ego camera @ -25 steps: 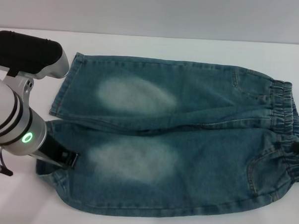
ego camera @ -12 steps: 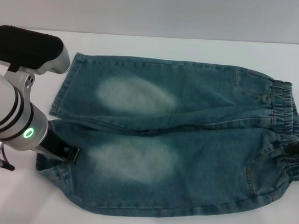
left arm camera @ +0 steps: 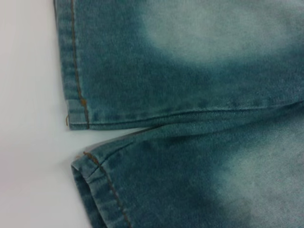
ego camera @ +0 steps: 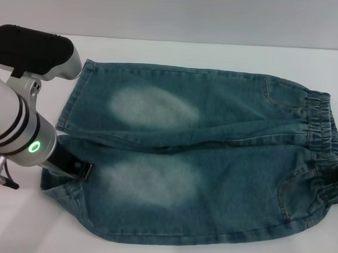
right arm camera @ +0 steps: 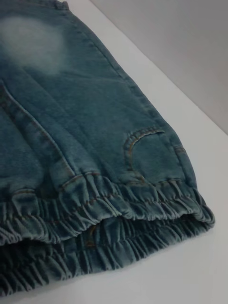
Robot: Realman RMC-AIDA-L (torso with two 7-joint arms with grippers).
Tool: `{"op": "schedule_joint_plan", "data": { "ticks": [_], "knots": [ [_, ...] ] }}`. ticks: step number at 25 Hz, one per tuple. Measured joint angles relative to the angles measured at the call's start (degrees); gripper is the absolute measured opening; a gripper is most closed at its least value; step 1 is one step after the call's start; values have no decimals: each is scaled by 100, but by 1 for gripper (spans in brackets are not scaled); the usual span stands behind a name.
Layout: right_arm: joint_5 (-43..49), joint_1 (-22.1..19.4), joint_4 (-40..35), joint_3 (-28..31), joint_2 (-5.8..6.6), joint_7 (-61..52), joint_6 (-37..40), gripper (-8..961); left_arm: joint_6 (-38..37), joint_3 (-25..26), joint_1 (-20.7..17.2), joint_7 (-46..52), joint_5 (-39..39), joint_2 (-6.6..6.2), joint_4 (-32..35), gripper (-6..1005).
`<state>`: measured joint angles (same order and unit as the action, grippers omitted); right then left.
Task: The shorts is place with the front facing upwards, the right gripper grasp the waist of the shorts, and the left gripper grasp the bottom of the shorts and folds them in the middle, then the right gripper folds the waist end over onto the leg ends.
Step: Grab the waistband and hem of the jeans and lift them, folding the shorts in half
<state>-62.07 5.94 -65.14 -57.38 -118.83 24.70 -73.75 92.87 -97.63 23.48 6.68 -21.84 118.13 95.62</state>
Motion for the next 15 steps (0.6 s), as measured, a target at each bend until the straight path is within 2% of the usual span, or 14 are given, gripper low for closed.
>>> {"op": "schedule_joint_plan", "data": {
  "ticks": [8,15],
  "knots": [
    [-26,104,8,61,17,62,-115,36,-191,12,6,-9,-6,0,-112,0],
    [-320,216,161,266,28,327,-183,8,-507,71,-21,-20,-18,-5,-123,1]
  ]
}}
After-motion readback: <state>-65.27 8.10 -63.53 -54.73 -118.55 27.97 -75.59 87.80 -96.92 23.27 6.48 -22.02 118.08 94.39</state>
